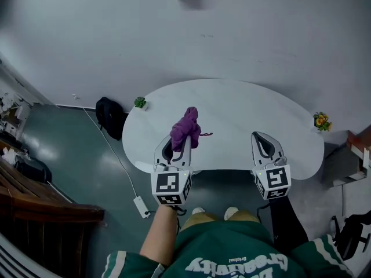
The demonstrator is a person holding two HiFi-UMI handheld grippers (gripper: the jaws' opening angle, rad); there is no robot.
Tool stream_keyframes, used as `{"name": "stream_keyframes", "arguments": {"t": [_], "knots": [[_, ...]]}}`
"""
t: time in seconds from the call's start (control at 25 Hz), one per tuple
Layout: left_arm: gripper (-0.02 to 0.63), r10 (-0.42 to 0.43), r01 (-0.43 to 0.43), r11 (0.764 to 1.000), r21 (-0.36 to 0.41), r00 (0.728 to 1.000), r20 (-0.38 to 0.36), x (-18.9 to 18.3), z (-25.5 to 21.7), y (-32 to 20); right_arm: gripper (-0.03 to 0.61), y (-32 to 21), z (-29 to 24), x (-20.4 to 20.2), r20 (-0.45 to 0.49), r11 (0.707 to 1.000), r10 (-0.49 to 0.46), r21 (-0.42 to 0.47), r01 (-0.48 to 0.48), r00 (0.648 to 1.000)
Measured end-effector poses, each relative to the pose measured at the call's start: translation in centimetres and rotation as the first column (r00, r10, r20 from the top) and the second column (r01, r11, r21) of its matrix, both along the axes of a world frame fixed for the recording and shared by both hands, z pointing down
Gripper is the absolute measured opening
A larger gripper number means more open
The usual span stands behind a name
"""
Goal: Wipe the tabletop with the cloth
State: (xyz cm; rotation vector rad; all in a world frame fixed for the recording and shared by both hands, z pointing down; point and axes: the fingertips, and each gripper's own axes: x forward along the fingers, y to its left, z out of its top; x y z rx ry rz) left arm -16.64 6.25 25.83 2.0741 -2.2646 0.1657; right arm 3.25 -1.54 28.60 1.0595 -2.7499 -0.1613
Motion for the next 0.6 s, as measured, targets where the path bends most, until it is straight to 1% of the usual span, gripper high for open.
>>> {"name": "stream_keyframes", "arguments": {"t": [0.2, 0.28, 0.4, 0.6], "knots": [[0.120, -0.012, 0.012, 0.999, 0.032, 1.000, 0.010, 4.0, -1.0, -0.5, 0.003, -0.4, -0.4, 4.2, 0.026, 1.000, -0.005, 0.006, 0.005, 1.000], [0.120, -0.018, 0.018, 0.999, 0.039, 1.000, 0.013, 5.2, -1.1, -0.6, 0.003, -0.7, -0.6, 5.6, 0.037, 1.000, 0.009, 0.010, -0.009, 0.999], [0.121, -0.024, 0.024, 0.999, 0.044, 1.000, 0.010, 6.5, -1.3, -0.7, 0.003, -0.9, -0.8, 7.3, 0.037, 0.999, 0.027, 0.020, -0.027, 0.999], [0.120, -0.030, 0.029, 0.998, 0.049, 0.999, 0.013, 7.7, -1.7, -0.4, 0.003, -0.5, -1.0, 8.9, 0.037, 0.999, 0.028, 0.029, -0.029, 0.999]]}}
